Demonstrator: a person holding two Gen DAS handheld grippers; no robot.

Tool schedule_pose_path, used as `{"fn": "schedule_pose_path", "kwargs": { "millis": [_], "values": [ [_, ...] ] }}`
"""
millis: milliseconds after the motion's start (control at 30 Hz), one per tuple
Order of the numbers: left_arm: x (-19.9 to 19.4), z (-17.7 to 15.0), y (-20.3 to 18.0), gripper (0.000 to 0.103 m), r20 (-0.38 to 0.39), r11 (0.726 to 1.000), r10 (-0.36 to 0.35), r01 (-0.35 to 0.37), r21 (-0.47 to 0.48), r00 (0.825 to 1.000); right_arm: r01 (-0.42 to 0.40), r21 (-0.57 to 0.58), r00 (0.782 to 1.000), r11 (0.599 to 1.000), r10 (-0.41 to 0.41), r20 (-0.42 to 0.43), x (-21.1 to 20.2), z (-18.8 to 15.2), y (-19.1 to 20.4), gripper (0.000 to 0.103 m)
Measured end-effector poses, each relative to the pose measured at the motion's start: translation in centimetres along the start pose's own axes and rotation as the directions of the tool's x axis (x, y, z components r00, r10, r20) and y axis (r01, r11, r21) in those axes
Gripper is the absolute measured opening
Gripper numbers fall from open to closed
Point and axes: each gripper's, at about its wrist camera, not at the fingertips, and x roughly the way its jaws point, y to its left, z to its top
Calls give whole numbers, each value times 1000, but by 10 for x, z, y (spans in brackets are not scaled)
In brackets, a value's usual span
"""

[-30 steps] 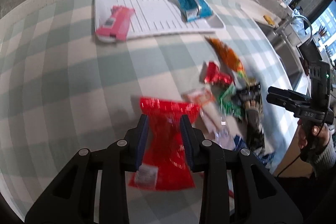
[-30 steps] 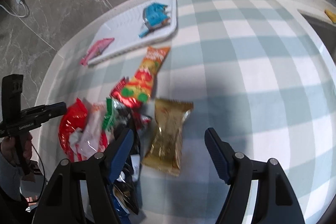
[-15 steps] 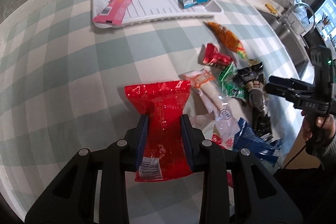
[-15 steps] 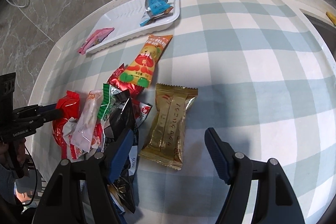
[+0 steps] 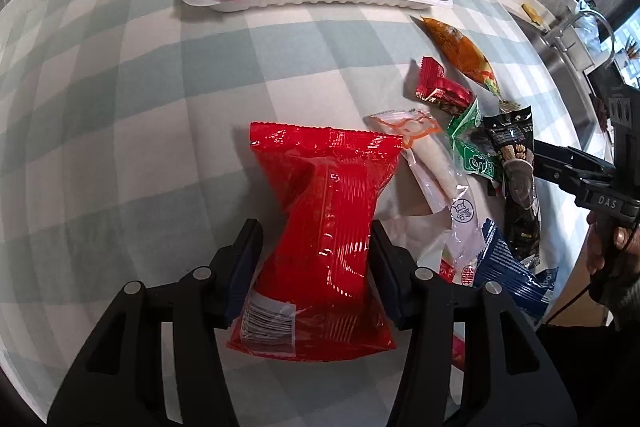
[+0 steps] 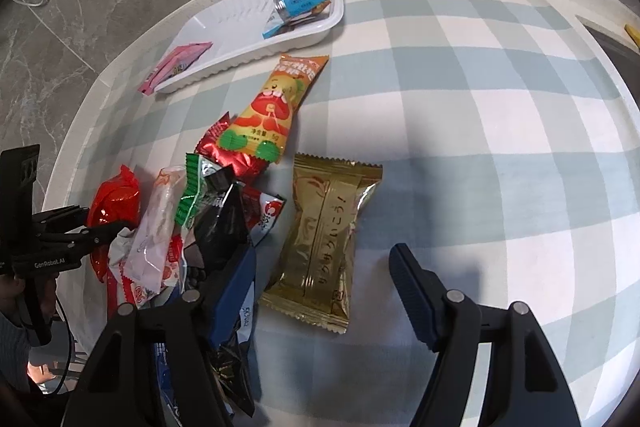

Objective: Organize snacks
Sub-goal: 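Grasp the red bag with the left tool while the right tool grasps the gold wrapper, then carry the red bag and gold wrapper to the tray and release both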

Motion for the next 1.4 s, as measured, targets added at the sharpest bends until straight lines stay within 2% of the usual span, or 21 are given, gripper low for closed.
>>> {"fn": "schedule_pose_path", "kwargs": {
  "millis": [200,267,333,500,567,633,800,1033,1400],
  "values": [
    [2,1,-1,55,29,1000,-5,5,-7,1000,35,-18,999,999,-35,2,2,4,2,49],
    [2,1,-3,55,33,1000,2,-2,1,999,41,-23,999,999,-41,1,3,4,2,38],
    [2,0,-4,55,41,1000,10,-11,17,999,59,-38,998,998,-59,4,3,5,3,35],
    [2,-1,-6,52,53,999,16,-18,36,998,31,-14,999,999,-31,11,3,6,-2,33],
    [1,0,-3,36,59,1000,-3,2,21,998,1,11,1000,1000,-1,10,2,7,-7,33],
    [1,1,3,35,62,1000,-25,26,-10,998,-40,55,999,998,39,12,0,9,-16,33],
    [-1,2,9,34,66,997,-59,61,-39,996,-114,140,993,984,111,28,-7,13,-33,33],
    [-11,7,14,33,86,992,-99,105,-66,991,-178,207,984,962,171,51,-15,19,-44,33],
    [-44,48,18,33,157,988,-135,144,-51,978,-266,227,964,937,255,79,-18,52,-41,33]
  ]
}}
